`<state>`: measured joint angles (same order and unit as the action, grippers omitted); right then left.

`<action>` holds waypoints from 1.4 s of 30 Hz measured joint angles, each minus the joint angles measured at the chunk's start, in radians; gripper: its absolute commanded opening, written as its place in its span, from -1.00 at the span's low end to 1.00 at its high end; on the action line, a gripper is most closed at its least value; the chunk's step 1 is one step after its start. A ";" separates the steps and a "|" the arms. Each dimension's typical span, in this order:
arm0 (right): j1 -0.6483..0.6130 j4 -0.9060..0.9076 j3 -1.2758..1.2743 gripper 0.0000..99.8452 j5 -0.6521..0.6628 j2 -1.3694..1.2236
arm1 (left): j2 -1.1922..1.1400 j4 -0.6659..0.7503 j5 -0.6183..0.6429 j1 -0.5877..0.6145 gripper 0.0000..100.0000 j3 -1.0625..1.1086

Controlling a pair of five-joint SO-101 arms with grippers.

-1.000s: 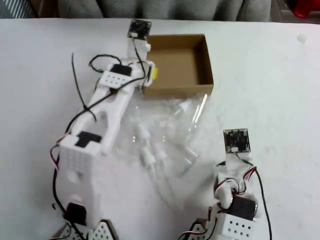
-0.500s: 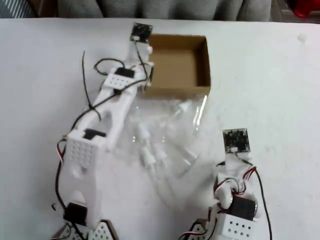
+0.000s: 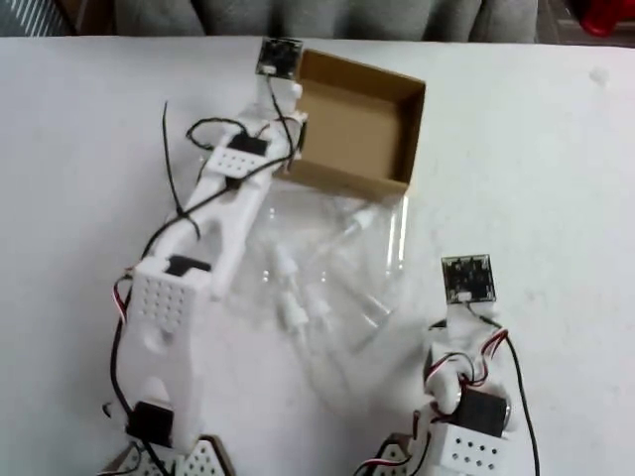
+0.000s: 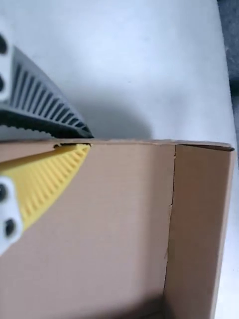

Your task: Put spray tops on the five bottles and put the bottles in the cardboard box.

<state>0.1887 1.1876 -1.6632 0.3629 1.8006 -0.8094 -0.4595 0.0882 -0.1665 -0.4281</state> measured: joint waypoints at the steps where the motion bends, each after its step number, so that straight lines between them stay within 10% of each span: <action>1: 0.000 0.000 0.000 -0.73 0.000 0.000 | 0.000 0.000 0.000 0.000 -0.96 0.000; 20: 0.000 0.000 0.000 -0.73 0.000 0.000 | 0.052 -0.051 0.129 -0.014 -0.96 -0.054; 42: 0.000 0.000 0.000 -0.73 0.000 0.000 | -0.084 0.407 0.137 0.135 -0.96 -0.054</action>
<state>0.1887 1.1876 -1.6632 0.3629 1.8006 -0.8938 -0.0529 0.2248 -0.0315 -0.4818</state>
